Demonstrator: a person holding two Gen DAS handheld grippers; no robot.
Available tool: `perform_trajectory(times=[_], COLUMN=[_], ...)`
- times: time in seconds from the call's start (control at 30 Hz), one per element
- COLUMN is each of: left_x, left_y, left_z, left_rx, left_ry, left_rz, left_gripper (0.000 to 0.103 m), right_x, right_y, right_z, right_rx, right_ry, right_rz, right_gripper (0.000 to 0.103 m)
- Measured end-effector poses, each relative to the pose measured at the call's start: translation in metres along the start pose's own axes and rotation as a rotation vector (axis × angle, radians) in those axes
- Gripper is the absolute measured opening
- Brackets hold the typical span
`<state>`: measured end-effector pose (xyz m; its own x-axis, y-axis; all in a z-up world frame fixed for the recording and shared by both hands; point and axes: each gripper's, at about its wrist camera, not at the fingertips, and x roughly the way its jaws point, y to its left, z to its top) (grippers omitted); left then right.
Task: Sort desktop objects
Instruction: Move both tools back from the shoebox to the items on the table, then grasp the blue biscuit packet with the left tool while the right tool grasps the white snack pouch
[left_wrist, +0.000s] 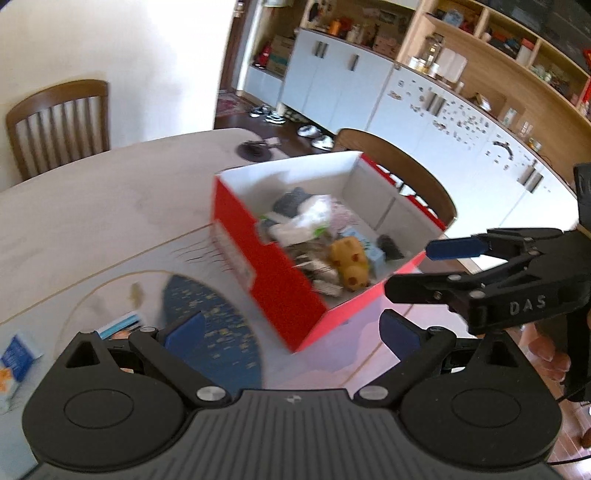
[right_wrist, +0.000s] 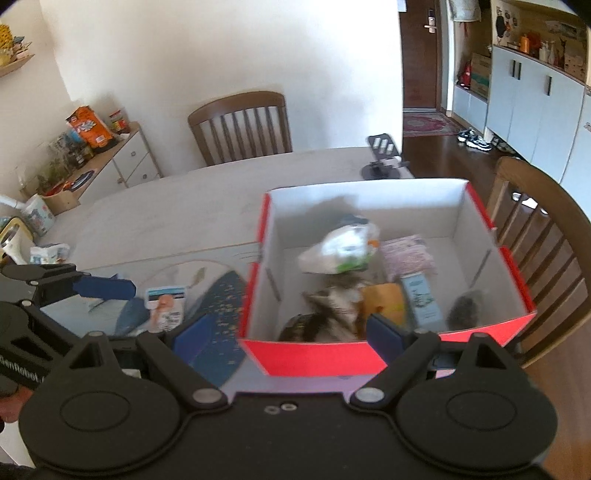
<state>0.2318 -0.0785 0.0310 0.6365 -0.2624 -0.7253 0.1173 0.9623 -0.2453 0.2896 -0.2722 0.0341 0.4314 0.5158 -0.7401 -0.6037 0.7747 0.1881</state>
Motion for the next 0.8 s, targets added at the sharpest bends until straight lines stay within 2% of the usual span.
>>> perform_trajectory(times=[0.43,0.6,0.8], left_x=[-0.043,-0.053,-0.06], left_y=[0.073,0.097,0.127], left_z=[-0.026,-0.036,-0.048], left_rx=[-0.052,-0.056,-0.098], left_ry=[-0.037,-0.043,-0.049], left_rz=[0.091,0.13,0.136], left_gripper=[0.101,0.101,0.101], right_x=[0.031,0.043,0.062], right_y=[0.084,0.105,0.125], right_z=[-0.005,-0.005,-0.006], right_rx=[-0.082,-0.1,-0.107], right_ry=[0.034,0.045,0.07], right_rz=[0.053,0.072,0.088], right_gripper=[0.091,0.091,0.091])
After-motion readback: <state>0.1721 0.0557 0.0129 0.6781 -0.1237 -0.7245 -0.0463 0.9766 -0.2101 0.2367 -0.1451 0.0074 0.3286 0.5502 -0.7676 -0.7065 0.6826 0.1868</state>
